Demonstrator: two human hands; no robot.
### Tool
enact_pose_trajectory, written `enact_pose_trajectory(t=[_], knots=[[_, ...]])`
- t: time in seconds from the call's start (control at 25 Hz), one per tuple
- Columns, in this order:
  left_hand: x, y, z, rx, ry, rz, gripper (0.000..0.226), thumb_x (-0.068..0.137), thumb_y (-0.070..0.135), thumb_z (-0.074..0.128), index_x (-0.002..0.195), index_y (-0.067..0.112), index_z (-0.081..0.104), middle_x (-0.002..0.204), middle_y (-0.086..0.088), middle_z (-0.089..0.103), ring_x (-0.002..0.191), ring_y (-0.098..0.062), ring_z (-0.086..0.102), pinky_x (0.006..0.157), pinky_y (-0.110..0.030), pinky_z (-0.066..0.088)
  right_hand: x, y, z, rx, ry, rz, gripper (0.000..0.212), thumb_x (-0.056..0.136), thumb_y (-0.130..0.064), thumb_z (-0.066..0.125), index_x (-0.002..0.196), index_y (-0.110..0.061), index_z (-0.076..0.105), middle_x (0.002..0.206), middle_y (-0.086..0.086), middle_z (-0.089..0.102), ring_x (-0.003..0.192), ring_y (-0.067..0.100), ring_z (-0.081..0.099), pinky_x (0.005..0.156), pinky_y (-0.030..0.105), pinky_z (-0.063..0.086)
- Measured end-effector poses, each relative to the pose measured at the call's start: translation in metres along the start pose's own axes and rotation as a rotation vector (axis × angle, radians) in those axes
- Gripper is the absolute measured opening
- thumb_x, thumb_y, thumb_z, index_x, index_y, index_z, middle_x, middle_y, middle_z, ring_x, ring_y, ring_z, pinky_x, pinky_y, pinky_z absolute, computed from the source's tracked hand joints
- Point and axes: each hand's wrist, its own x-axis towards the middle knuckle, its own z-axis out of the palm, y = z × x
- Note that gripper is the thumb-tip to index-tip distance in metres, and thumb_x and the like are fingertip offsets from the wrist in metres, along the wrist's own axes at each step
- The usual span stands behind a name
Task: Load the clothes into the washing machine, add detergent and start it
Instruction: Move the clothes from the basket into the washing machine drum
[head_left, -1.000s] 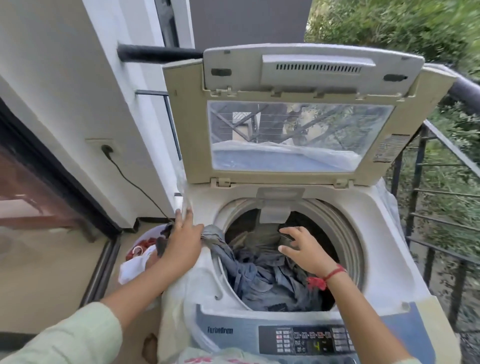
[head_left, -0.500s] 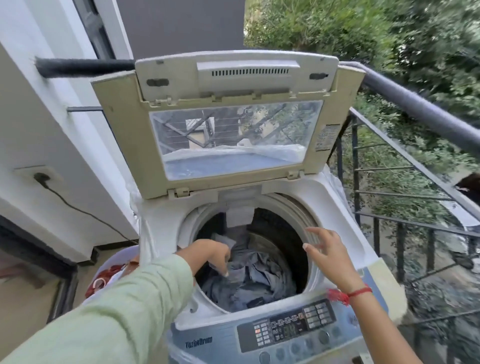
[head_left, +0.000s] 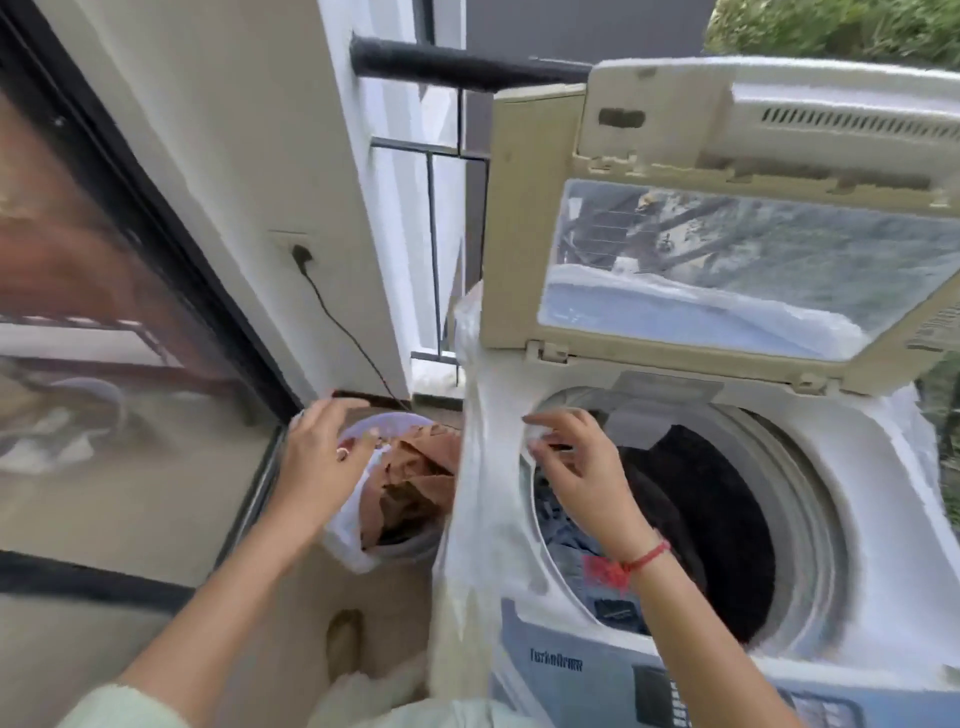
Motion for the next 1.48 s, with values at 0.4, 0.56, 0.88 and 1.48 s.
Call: enact_pose_trajectory(t=[0.4,0.56,0.88,1.48], knots=[[0.010,-0.255,0.037,0.178,-0.661,-0.351,0.037,0.084,0.020,0.062,0.121,0.013,0.056,0.121,-0.014,0.052,0.115,-0.035,0.048,0.096,-0.036,0.037,0.155,0.010,0.267,-0.441,-0.423,0.261,0.038,0.086,-0.020,0.053,0.124,-0.013,0.054,0.135,0.016,0.040,0.118,0.034,0.048,0.101,0.038,0.039],[0.030,-0.316,0.086,0.230,-0.849,-0.359,0.044,0.086,0.025,0.057,0.128,0.014,0.047,0.130,-0.013,0.045,0.121,-0.034,0.040,0.100,-0.039,0.034,0.166,0.089,0.333,-0.719,-0.520,0.389,0.047,0.088,-0.023,0.047,0.135,-0.019,0.041,0.142,0.017,0.033,0.119,0.038,0.044,0.099,0.041,0.041],[0.028,-0.410,0.198,0.242,-1.023,-0.423,0.091,0.068,0.038,0.078,0.140,0.018,0.027,0.144,-0.005,0.026,0.130,-0.029,0.032,0.103,-0.045,0.034,0.175,0.202,0.440,-0.899,-0.754,0.055,0.071,0.076,-0.040,0.067,0.135,-0.011,0.040,0.139,0.015,0.041,0.124,0.032,0.044,0.107,0.043,0.029],[0.081,-0.345,0.118,-0.167,-0.418,-0.286,0.029,0.087,0.024,0.061,0.110,0.008,0.053,0.125,-0.009,0.055,0.118,-0.027,0.049,0.088,-0.033,0.040,0.193,0.097,0.362,-0.425,0.027,0.196,0.008,0.085,-0.008,0.056,0.084,-0.004,0.063,0.092,0.009,0.061,0.079,0.026,0.052,0.074,0.034,0.043]])
